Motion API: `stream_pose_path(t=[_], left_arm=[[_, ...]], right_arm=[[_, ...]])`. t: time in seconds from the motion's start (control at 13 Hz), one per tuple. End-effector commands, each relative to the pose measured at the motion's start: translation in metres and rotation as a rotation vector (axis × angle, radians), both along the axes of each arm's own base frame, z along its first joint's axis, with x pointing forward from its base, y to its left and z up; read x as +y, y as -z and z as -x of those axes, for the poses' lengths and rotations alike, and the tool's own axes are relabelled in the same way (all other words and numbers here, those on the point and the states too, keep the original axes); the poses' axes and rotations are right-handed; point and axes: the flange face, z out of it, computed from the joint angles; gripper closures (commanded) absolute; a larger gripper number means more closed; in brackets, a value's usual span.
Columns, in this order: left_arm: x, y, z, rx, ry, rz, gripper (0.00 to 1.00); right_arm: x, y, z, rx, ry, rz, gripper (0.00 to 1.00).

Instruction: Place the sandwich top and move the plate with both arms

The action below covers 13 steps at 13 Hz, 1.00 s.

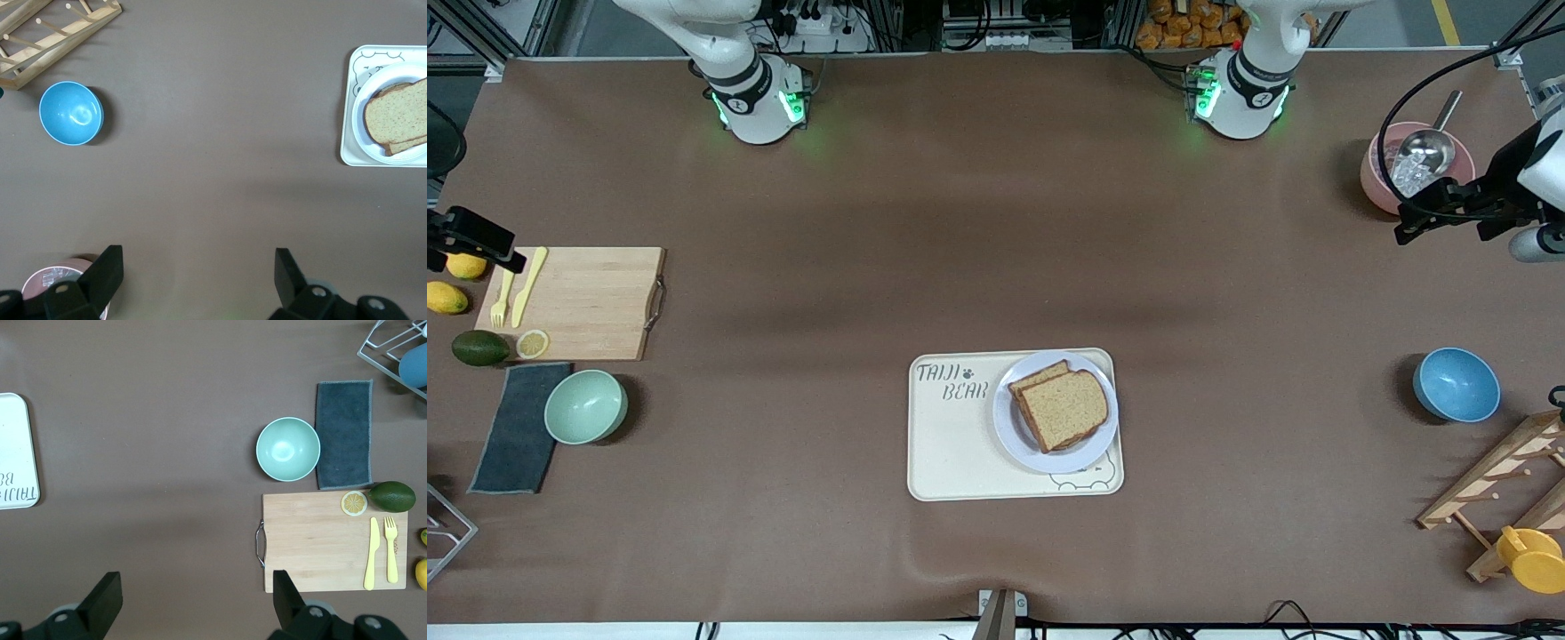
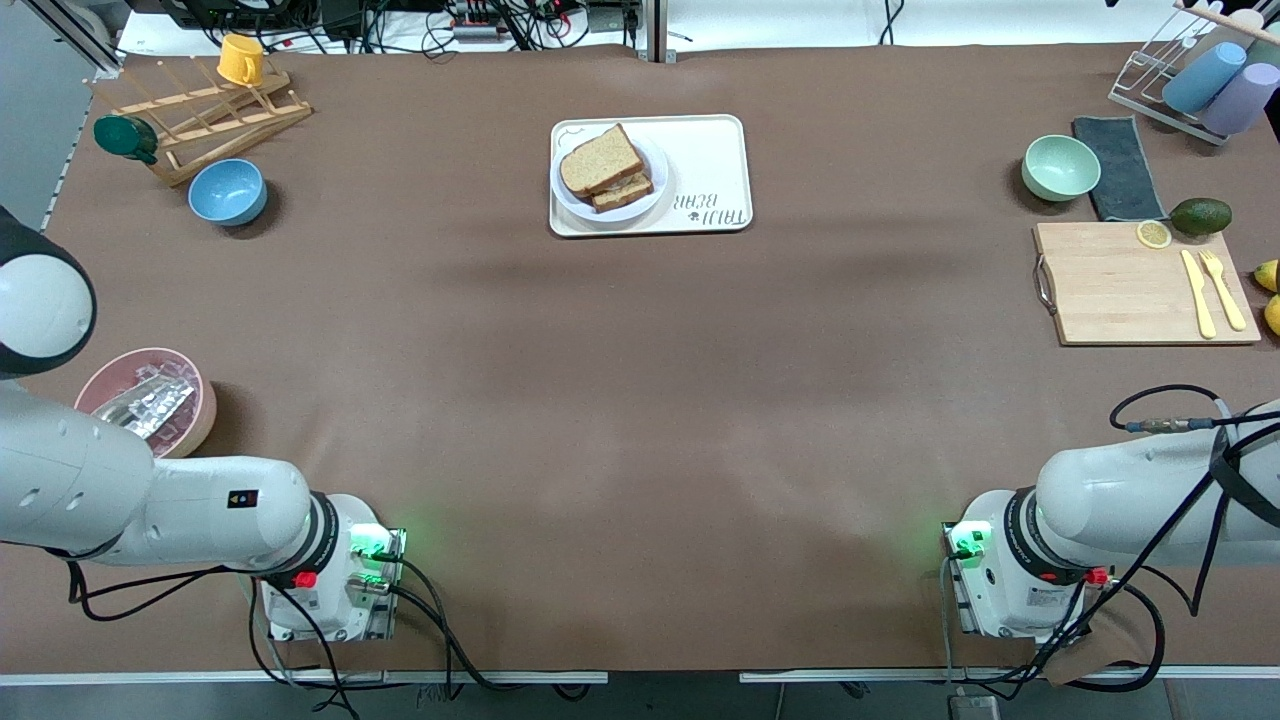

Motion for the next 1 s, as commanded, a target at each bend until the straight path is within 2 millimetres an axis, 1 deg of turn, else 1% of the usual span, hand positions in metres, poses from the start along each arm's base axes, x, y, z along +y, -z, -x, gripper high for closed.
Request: stream_pose_path(t=[0.0, 0.15, 0.31, 0.54, 0.92], left_arm=[[-0.0032, -0.0047, 0.0094, -0.015, 0.004, 0.015, 0.0], [-0.009, -0.0042, 0.0105, -0.009, 0.012, 0.015, 0.0], [-0.0082, -0.0033, 0.01, -0.008, 0.015, 0.015, 0.0], [-0.0096, -0.0029, 0.015, 0.017, 0.021, 0.013, 0.0], [-0.0078, -0.009, 0.0138, 0.003, 0.026, 0.012, 0.0]], right_arm=[[-0.0034, -0.0008, -0.0003, 0.005, -0.002, -0.001, 0.0], [-0.0043, -0.0015, -0.0002, 0.004, 0.0, -0.001, 0.0], [-0.0043, -0.0008, -0.0002, 0.005, 0.0, -0.001, 0.0], [-0.0044, 0.0001, -0.0006, 0.007, 0.0, -0.002, 0.0], [-0.0051, 0.0022, -0.0005, 0.011, 0.002, -0.004, 0.0]])
